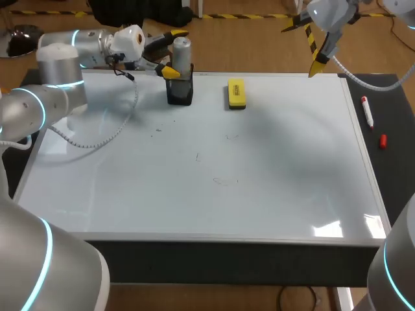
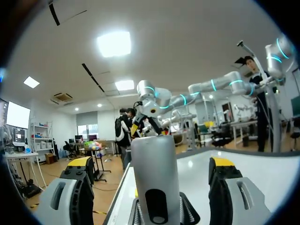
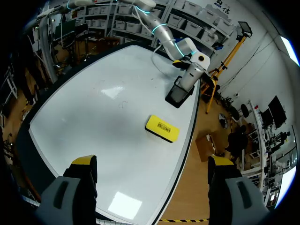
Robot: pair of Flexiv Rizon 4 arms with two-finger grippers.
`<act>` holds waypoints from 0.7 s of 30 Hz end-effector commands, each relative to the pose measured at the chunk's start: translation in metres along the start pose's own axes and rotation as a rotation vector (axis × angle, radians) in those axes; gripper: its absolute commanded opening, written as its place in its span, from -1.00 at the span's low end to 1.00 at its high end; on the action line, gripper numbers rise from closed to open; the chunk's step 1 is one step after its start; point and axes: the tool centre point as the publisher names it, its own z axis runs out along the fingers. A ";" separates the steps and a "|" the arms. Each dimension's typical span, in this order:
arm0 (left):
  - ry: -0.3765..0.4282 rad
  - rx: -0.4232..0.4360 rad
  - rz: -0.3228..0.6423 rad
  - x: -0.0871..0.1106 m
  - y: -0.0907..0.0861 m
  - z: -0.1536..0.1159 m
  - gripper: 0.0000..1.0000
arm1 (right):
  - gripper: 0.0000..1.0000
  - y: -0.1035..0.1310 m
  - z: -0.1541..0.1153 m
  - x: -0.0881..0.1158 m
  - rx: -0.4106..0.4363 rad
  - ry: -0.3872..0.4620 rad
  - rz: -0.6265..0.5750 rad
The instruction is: Pick up the inspection probe, press it on each red-marked spot on the whiteboard one by one, put down the probe, pick up the eraser, and wipe off all the red marks.
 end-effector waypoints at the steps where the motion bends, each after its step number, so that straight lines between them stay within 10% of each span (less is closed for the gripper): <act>1: -0.111 -0.125 0.034 0.024 -0.035 -0.006 1.00 | 1.00 0.000 -0.001 0.000 0.003 0.004 -0.001; 21: -0.366 -0.215 0.132 0.087 -0.078 -0.060 1.00 | 1.00 0.000 -0.001 0.000 0.003 0.004 -0.001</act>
